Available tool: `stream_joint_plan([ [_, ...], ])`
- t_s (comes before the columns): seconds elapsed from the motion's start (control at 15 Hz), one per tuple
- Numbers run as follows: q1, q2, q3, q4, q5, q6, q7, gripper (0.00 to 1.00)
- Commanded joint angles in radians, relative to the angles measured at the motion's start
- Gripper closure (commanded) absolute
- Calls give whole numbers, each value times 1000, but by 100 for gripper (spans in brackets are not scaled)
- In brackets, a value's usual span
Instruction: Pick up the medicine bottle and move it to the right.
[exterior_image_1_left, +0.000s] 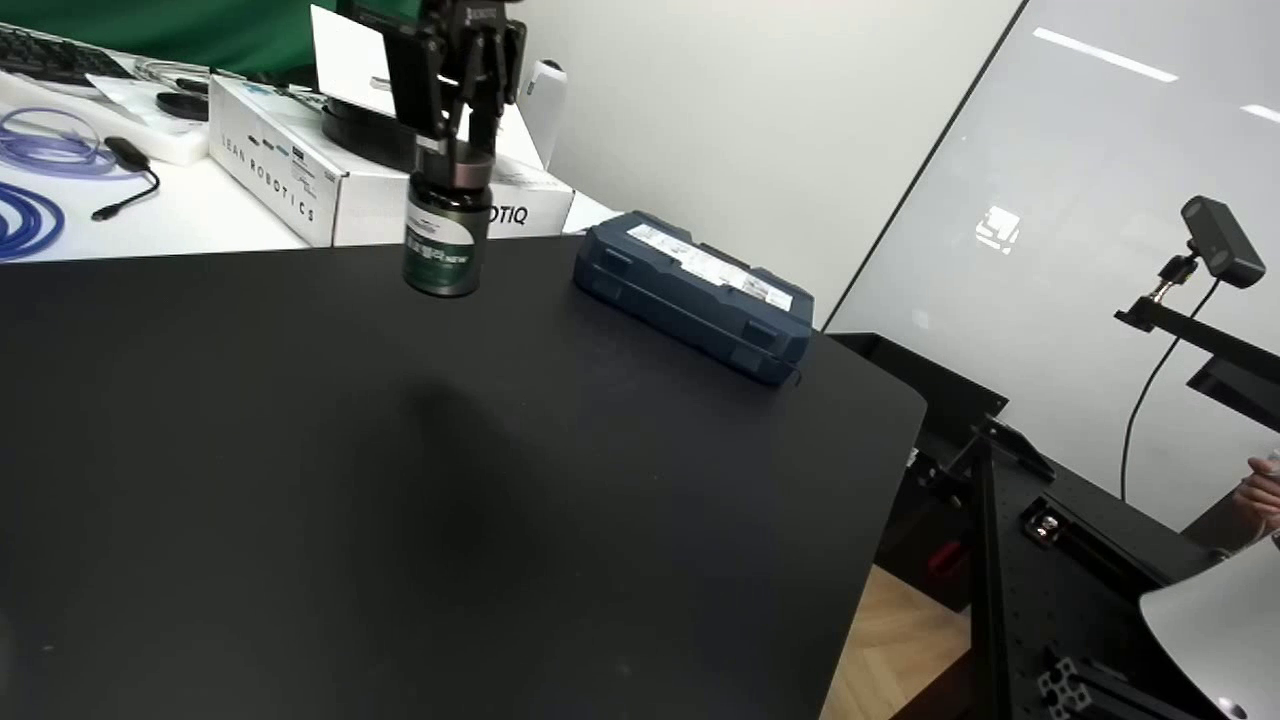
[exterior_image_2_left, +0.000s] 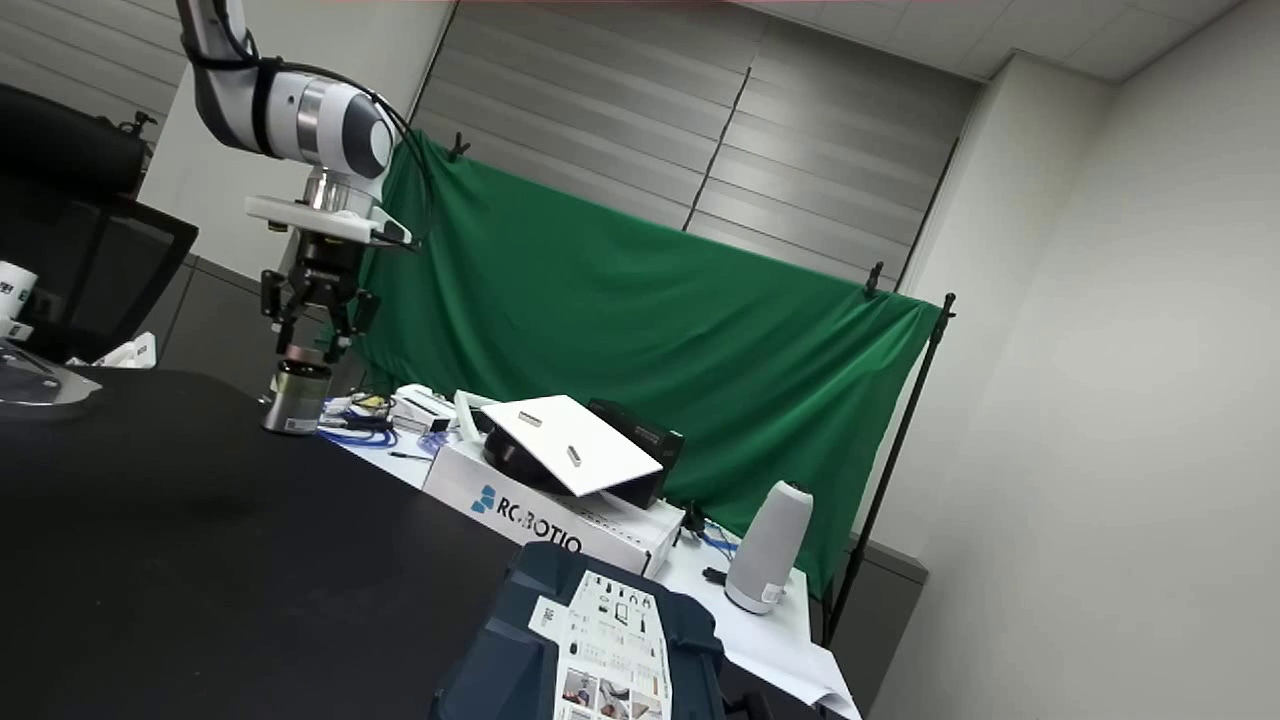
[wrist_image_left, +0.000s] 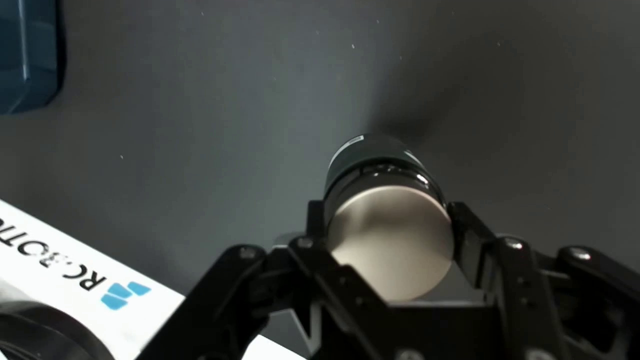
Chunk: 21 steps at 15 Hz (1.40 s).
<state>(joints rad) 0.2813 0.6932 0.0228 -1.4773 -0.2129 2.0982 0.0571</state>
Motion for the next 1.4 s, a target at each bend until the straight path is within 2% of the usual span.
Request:
stream_joint_plan([
  [0.0, -69, -131, 7, -245, 5, 90, -16, 63],
  [0.27, -148, -186, 1, -460, 12, 224, -53, 63],
  [0.53, -223, -236, -16, -691, -3, 428, -120, 63],
  [0.87, -273, -298, -31, -857, -1, 577, -181, 63],
  [0.93, -275, -311, -34, -878, 0, 589, -181, 49],
  [1.0, -281, -331, -28, -896, 7, 589, -196, 13],
  [1.2, -269, -433, -30, -956, 1, 585, -184, 2],
  [1.33, -246, -540, -36, -994, -22, 563, -163, 0],
])
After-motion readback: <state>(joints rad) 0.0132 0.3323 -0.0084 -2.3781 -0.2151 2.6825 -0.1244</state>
